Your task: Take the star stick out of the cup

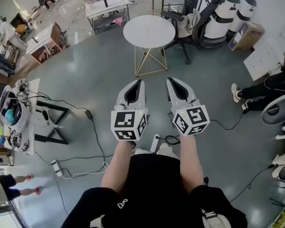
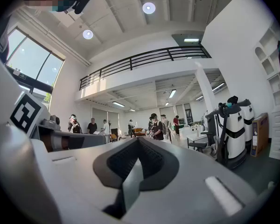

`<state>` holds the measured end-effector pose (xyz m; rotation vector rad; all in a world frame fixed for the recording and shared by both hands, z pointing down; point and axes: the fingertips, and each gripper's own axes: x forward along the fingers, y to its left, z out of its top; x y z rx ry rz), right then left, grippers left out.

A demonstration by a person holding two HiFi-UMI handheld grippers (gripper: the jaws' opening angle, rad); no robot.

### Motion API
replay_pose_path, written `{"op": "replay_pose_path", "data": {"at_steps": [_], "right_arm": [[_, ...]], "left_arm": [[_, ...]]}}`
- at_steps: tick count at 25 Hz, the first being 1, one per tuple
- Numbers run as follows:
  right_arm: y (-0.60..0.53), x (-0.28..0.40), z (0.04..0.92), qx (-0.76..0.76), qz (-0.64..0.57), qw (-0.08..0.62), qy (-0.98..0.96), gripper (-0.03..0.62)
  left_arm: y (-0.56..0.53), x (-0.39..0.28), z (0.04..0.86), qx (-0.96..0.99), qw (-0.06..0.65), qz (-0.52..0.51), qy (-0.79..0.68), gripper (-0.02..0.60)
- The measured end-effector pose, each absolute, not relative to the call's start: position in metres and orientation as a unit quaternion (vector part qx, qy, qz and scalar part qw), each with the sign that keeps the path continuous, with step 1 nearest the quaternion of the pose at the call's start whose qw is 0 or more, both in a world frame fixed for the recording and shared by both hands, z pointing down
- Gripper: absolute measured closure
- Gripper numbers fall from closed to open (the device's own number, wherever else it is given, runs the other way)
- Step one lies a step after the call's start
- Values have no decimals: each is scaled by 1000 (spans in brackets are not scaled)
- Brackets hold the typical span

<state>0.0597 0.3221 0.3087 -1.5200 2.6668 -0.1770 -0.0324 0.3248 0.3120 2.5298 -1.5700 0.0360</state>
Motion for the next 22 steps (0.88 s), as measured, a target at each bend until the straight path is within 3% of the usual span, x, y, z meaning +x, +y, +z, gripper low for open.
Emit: {"op": "replay_pose_path", "data": {"at_steps": [22], "right_arm": [[222,143,323,-451,-63,40,890,588]], "left_arm": [[250,46,322,814,77,17,-576,578]]}}
